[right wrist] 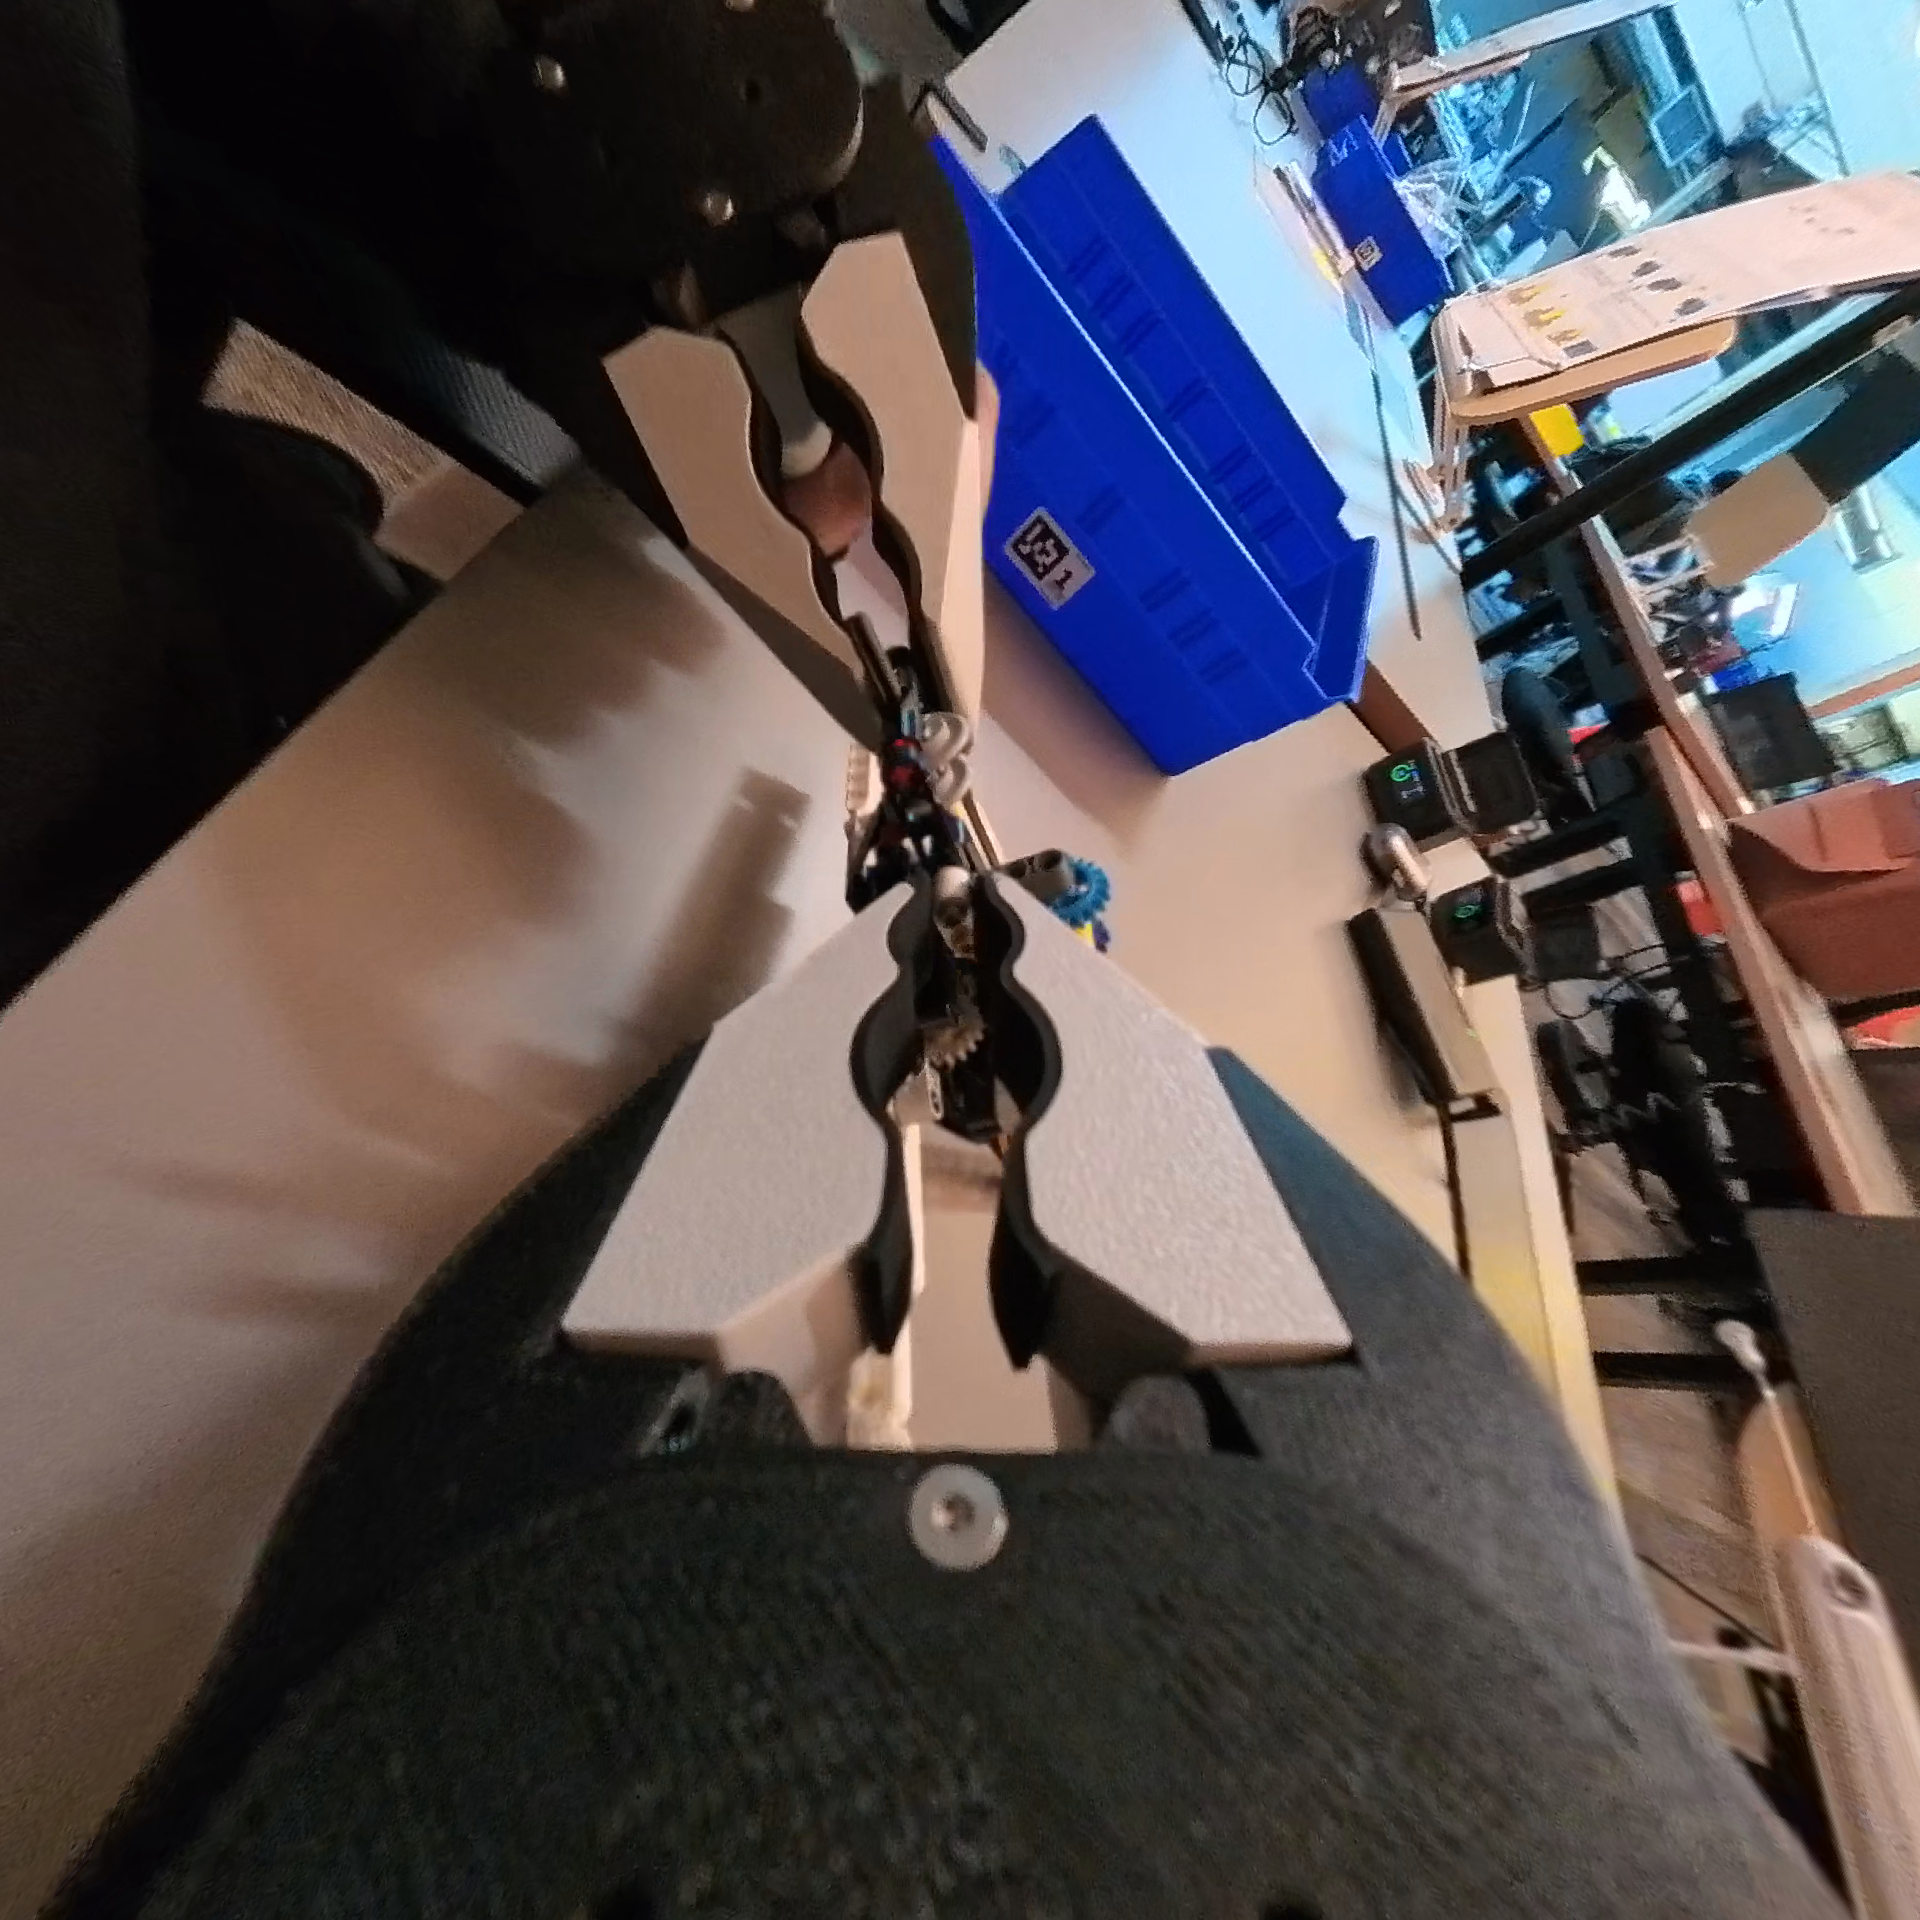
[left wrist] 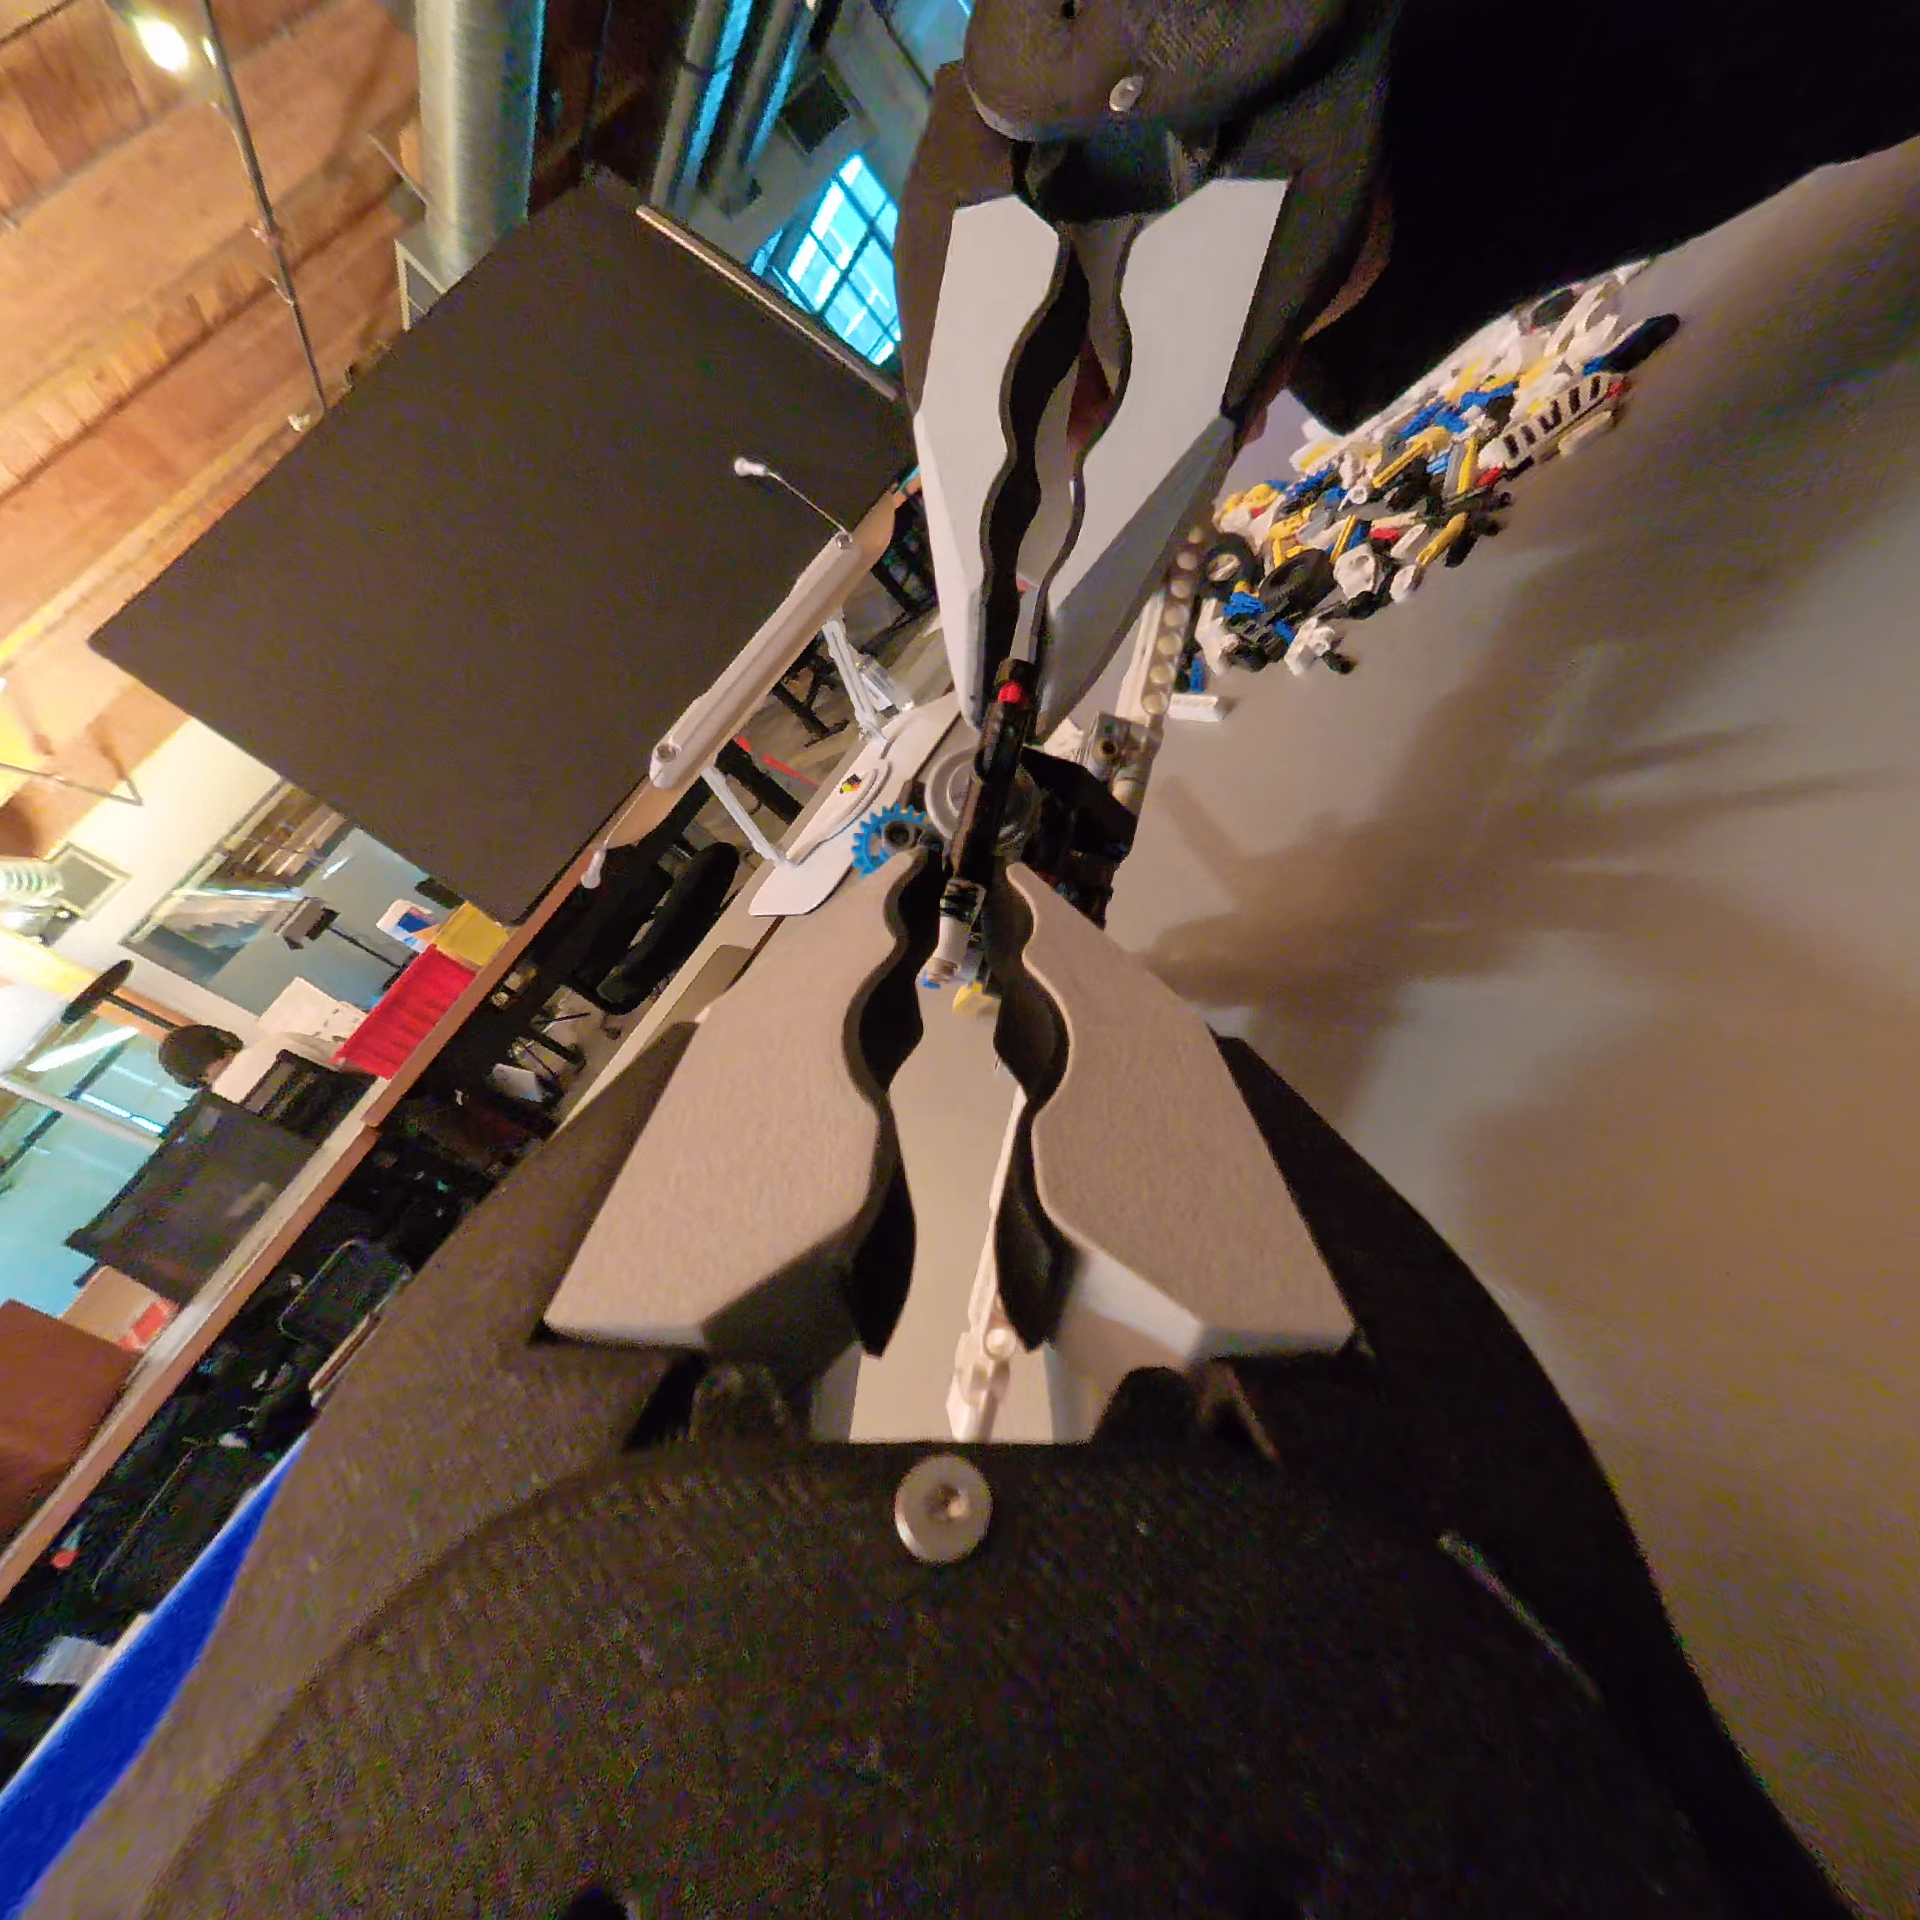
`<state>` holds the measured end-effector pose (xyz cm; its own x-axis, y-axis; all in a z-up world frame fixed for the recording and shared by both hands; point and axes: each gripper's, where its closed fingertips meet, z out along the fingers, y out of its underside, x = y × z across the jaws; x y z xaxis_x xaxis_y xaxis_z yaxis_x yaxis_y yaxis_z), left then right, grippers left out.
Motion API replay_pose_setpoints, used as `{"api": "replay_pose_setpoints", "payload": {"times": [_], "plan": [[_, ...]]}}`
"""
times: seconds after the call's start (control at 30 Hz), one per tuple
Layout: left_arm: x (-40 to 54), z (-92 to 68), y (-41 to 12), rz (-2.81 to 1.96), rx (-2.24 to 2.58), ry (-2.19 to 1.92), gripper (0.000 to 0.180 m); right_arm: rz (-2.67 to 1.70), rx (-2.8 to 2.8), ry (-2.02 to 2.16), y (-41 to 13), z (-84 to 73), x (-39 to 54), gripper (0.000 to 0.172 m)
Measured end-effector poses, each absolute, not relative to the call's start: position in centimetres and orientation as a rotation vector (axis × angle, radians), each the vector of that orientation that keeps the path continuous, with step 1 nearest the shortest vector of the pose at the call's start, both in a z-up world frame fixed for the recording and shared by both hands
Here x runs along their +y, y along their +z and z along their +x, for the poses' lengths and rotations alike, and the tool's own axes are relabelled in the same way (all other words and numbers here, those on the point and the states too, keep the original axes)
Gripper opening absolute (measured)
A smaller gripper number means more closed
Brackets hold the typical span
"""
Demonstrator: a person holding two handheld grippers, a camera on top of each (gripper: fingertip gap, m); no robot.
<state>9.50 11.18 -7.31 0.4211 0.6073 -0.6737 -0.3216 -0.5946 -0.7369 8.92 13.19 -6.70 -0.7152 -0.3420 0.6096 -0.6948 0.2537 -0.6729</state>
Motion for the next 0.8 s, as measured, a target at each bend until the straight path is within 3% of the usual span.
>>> {"api": "replay_pose_setpoints", "payload": {"times": [0.47, 0.6, 0.8], "plan": [[12.5, 9.3, -8.0, -1.790, -0.263, 1.242, 0.011, 0.869, -2.243, 1.545, -7.1, 9.1, 15.3, 0.006], [3.3, 7.7, -7.4, -1.674, -0.663, 1.261, 0.007, 0.583, -2.225, 1.598, -5.3, 3.8, 20.0, 0.000], [9.2, 7.0, -7.5, -1.759, -0.455, 1.192, 0.008, 0.661, -2.106, 1.563, -4.9, 5.1, 16.7, 0.000]]}}
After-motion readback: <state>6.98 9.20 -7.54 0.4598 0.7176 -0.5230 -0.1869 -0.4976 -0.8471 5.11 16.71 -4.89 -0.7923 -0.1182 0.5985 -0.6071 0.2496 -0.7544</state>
